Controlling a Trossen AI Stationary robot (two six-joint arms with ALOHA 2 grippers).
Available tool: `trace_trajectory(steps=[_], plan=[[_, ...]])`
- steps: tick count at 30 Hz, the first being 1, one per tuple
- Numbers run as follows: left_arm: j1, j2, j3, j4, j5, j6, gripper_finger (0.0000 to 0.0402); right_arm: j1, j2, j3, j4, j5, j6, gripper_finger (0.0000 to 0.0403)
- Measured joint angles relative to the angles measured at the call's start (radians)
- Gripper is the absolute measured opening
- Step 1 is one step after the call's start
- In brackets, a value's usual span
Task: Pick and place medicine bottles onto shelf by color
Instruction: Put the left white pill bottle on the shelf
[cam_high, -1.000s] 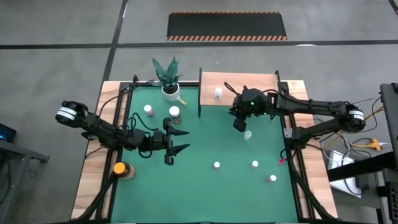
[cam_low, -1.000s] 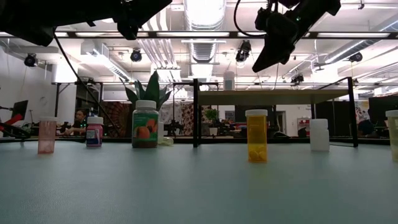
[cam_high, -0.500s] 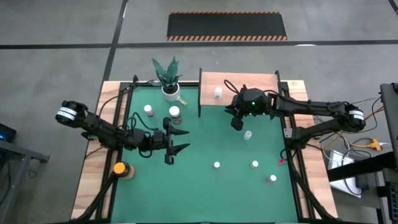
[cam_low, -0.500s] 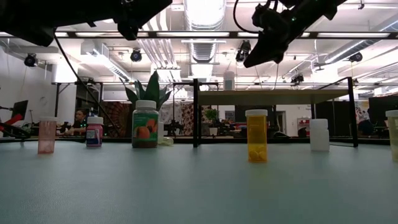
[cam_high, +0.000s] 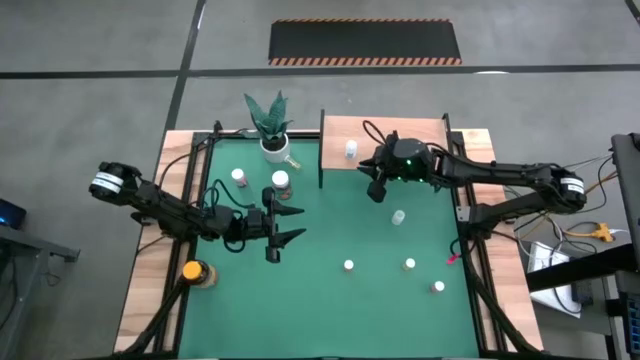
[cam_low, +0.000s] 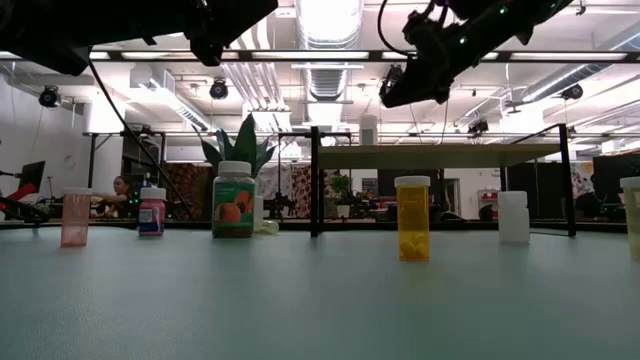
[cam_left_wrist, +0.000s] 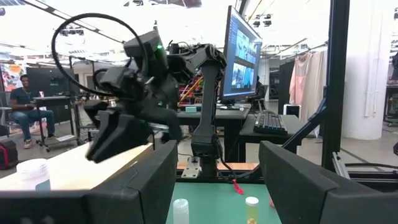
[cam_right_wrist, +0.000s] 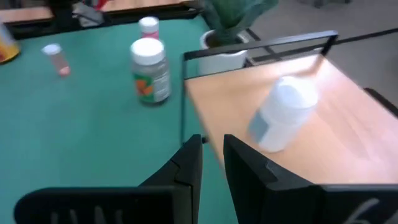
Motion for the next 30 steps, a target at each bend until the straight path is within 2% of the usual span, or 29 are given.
trace_trajectory(steps=[12, 18, 24, 30], plan=[[0.000, 0.000, 0.000, 0.000, 0.000, 0.000, 0.0210, -0.122, 0.192, 0.002, 0.175, -0.005, -0.084, 0.0056], [0.002, 0.000, 0.000, 0.001, -0.002, 0.000, 0.0210, -0.153, 0.263, 0.058, 0.197, -0.008, -0.123, 0.0056], [0.007, 0.000, 0.000, 0.000, -0.004, 0.000, 0.0210, -0.154, 0.290, 0.093, 0.132, -0.031, -0.141, 0.0056], [0.020, 0.000, 0.000, 0.000, -0.004, 0.000, 0.0210, -0.177, 0.297, 0.096, 0.224, -0.031, -0.168, 0.0055]])
